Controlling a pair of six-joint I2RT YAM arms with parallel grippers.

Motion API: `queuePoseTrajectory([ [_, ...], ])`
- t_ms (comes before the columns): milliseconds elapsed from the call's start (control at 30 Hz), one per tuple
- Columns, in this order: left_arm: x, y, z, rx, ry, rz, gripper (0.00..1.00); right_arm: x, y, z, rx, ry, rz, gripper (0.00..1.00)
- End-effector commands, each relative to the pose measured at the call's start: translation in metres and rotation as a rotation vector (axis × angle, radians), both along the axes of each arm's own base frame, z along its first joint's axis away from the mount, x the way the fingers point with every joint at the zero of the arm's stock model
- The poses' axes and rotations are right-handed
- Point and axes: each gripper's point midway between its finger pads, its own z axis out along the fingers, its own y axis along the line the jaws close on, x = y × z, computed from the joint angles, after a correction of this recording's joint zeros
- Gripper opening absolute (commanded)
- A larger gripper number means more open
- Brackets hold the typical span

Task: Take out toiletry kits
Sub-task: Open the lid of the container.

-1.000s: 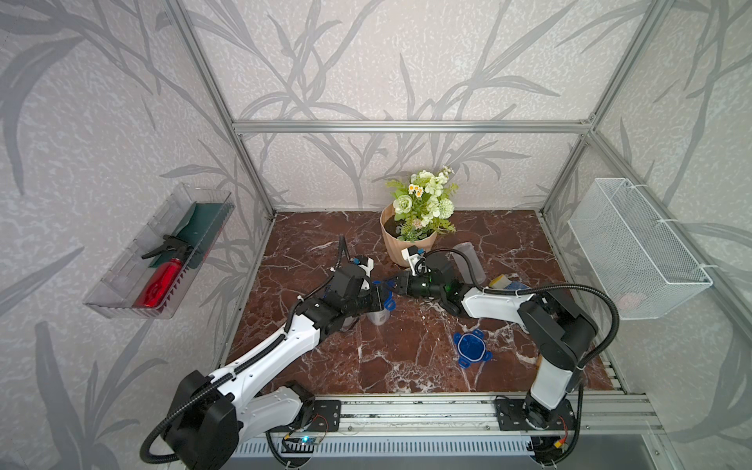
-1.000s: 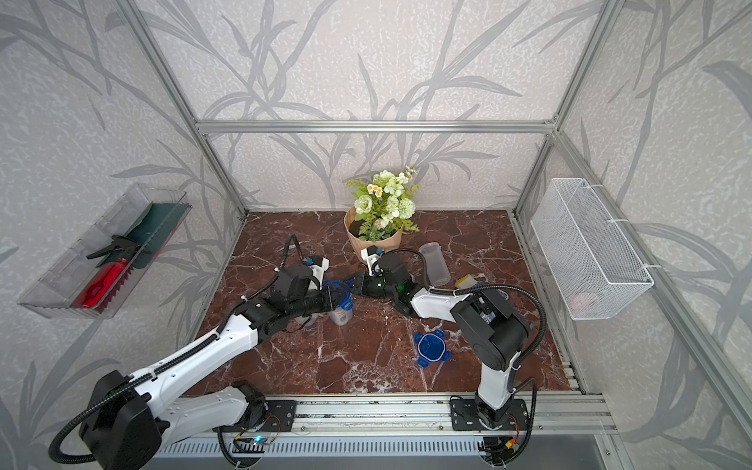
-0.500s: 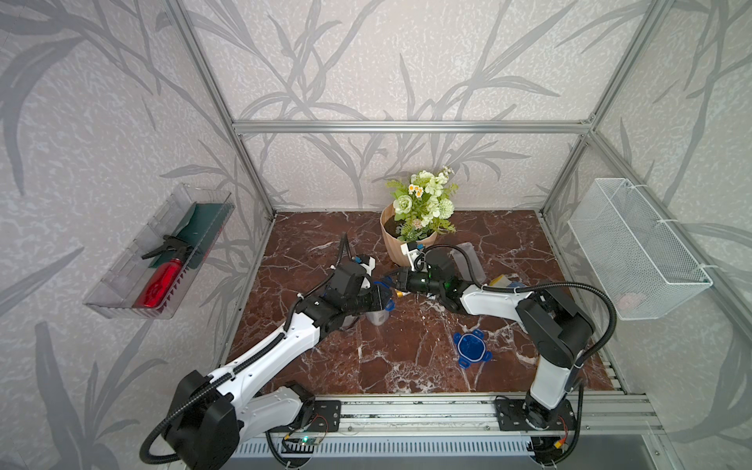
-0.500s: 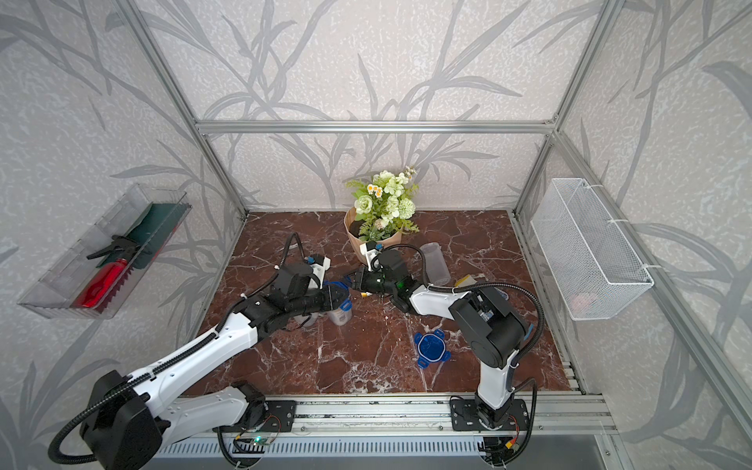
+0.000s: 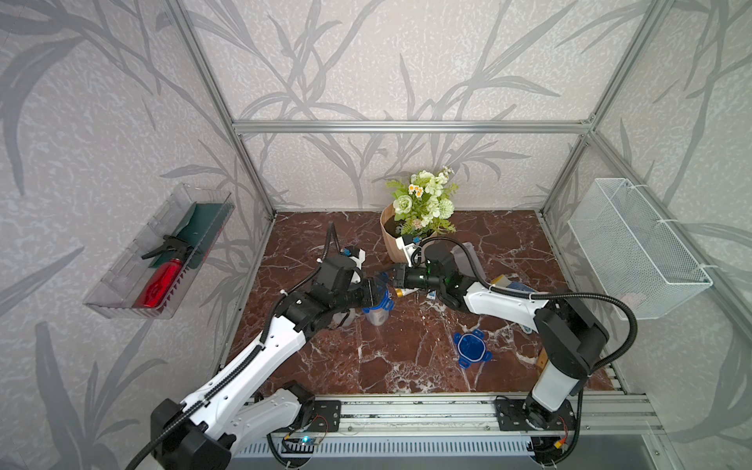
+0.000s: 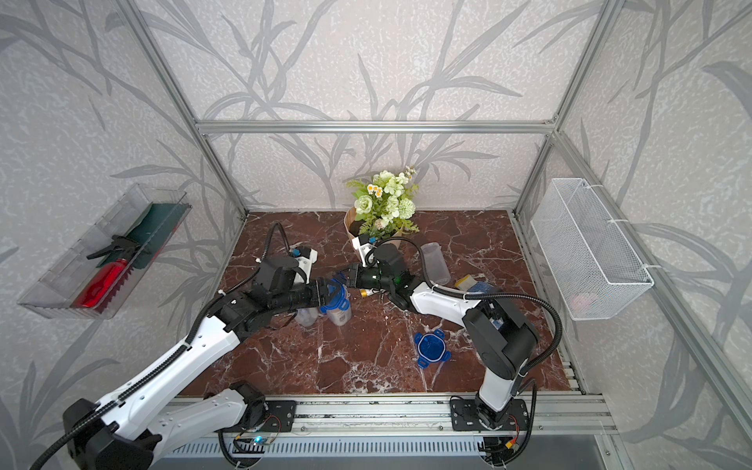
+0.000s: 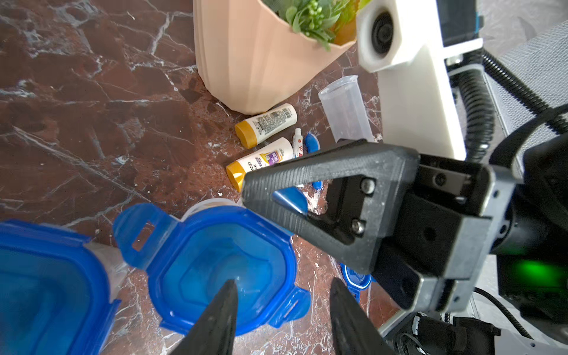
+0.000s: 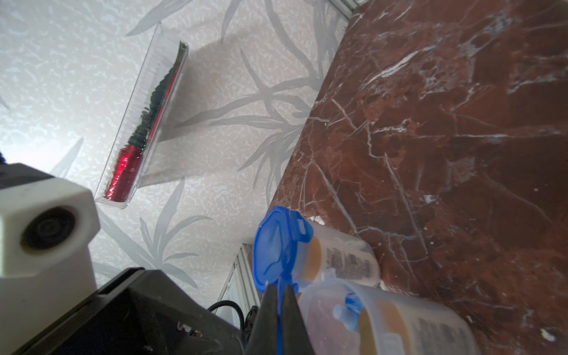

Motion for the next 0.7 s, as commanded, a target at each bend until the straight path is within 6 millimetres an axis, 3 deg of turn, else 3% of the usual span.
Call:
queuePoseTrajectory([
  [0, -0.004, 0.015, 0.005, 0.048, -0.017, 0.033, 0.49, -0.019, 0.007, 0.036, 0.037, -0.060, 0.063, 0.00],
  [167, -0.007, 0.026, 0.010, 0.077, -0.042, 0.059, 0.57, -0.047, 0.018, 0.059, 0.075, -0.085, 0.138, 0.00],
  [200, -0.008, 0.028, 0.011, 0.081, -0.044, 0.063, 0.65, -0.053, 0.017, 0.062, 0.079, -0.089, 0.147, 0.00],
  [233, -0.008, 0.029, 0.012, 0.085, -0.051, 0.064, 0.97, -0.059, 0.015, 0.064, 0.081, -0.092, 0.151, 0.00],
  [267, -0.008, 0.031, 0.013, 0.090, -0.055, 0.068, 0.99, -0.065, 0.012, 0.065, 0.083, -0.094, 0.152, 0.00],
  [500, -0.005, 0.041, 0.010, 0.125, -0.074, 0.102, 0.98, -0.090, -0.035, 0.058, -0.018, -0.125, 0.084, 0.00],
  [600, -0.003, 0.043, 0.004, 0.143, -0.069, 0.103, 0.92, -0.089, -0.070, 0.042, -0.190, -0.172, -0.018, 0.00],
  [667, -0.002, 0.044, -0.002, 0.164, -0.054, 0.109, 0.92, -0.079, -0.104, 0.025, -0.365, -0.211, -0.120, 0.00],
])
